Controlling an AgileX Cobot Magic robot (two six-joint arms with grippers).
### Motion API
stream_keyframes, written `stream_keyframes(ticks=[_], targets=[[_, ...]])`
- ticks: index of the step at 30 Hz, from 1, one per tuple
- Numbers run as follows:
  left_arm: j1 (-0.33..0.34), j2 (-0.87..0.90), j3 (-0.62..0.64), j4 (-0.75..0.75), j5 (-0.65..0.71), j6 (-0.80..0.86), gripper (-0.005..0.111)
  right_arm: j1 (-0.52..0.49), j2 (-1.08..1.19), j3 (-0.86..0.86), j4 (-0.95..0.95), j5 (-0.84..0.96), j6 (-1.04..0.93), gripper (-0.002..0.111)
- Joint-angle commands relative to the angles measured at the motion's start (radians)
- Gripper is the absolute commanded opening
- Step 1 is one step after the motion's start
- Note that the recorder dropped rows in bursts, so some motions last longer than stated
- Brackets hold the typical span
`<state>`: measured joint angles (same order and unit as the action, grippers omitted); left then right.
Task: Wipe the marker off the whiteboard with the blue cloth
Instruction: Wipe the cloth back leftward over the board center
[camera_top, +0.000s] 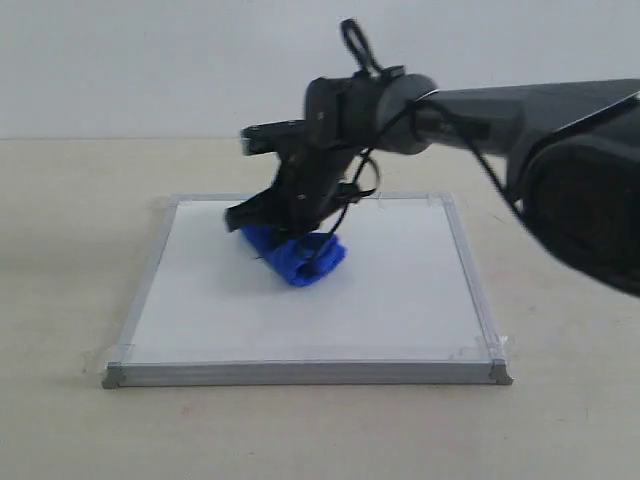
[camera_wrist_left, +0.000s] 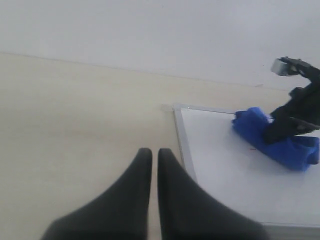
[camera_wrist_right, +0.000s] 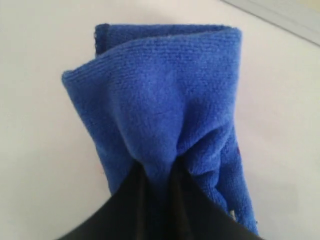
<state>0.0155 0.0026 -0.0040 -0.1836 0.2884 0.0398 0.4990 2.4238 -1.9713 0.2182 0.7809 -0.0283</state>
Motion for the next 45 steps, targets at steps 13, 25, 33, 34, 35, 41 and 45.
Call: stream_keyframes(ticks=[13, 25, 33, 34, 35, 41, 45], targets=[[0.003, -0.003, 0.004, 0.003, 0.001, 0.006, 0.004, 0.037, 0.067, -0.087, -0.473, 0.215, 0.176, 0.000], [0.003, -0.003, 0.004, 0.003, 0.001, 0.006, 0.004, 0.026, 0.062, -0.087, -0.197, 0.178, 0.040, 0.000], [0.003, -0.003, 0.004, 0.003, 0.001, 0.006, 0.004, 0.093, 0.062, -0.087, -0.209, 0.175, -0.048, 0.000], [0.003, -0.003, 0.004, 0.003, 0.001, 0.006, 0.004, 0.087, 0.062, -0.087, -0.211, 0.190, -0.045, 0.000], [0.003, -0.003, 0.004, 0.003, 0.001, 0.006, 0.004, 0.076, 0.062, -0.087, -0.218, 0.212, -0.043, 0.000], [0.003, -0.003, 0.004, 0.003, 0.001, 0.006, 0.004, 0.001, 0.058, -0.087, -0.232, 0.354, -0.009, 0.000], [0.003, -0.003, 0.004, 0.003, 0.001, 0.006, 0.004, -0.042, 0.008, -0.053, -0.232, 0.375, -0.009, 0.000]])
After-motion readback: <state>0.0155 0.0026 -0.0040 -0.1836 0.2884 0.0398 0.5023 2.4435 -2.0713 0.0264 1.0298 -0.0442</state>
